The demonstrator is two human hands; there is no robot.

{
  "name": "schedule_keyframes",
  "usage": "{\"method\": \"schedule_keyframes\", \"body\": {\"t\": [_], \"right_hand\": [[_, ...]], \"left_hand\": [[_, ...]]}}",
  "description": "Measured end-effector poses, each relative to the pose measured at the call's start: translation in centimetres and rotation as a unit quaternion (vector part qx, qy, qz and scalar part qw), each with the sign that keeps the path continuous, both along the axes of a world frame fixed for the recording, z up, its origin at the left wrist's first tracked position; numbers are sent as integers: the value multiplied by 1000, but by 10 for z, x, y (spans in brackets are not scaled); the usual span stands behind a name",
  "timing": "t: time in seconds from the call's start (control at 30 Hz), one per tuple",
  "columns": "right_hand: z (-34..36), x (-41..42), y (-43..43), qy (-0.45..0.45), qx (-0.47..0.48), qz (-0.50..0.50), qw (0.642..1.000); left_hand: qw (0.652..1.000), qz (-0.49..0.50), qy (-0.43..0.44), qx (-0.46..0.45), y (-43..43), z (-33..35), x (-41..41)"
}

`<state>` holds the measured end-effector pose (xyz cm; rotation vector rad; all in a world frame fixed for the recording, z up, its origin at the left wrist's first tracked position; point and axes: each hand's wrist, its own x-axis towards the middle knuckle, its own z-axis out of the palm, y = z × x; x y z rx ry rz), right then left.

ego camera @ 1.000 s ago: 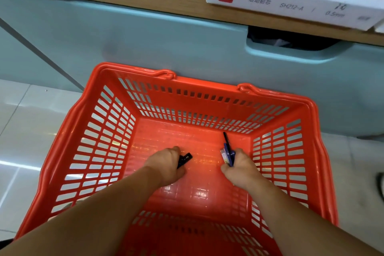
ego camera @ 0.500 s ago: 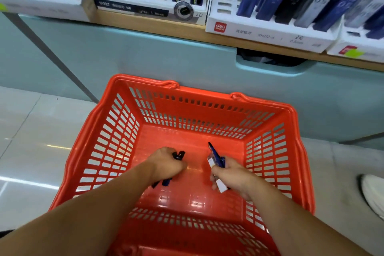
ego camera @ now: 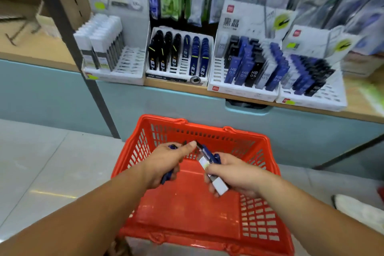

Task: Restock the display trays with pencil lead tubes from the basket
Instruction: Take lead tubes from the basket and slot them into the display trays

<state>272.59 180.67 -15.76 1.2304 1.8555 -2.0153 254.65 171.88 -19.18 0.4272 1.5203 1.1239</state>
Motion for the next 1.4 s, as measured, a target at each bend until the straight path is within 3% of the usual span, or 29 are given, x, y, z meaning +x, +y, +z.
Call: {"method": "schedule_keyframes", "body": {"t": [0.33, 0.6, 0.77, 0.97, 1.2, 1.4], "right_hand": [[140, -25, -28, 71, 35, 71, 994], [178, -47, -33, 108, 39, 65, 991], [166, -62, -21, 116, 35, 22, 992], [129, -62, 2, 58, 73, 17, 995], [78, -55, 11, -13, 106, -12, 994], [1, -54, 15, -67, 113, -73, 989]], "left_hand": [[989, -32, 0, 143, -17, 142, -3], [986, -34, 59, 153, -25, 201, -26], [982, -39, 113, 144, -1, 194, -29], [980, -92, 123, 125, 26, 162, -20], [991, -47, 112, 63, 30, 129, -23], [979, -38, 196, -39, 6, 84, -42]]}}
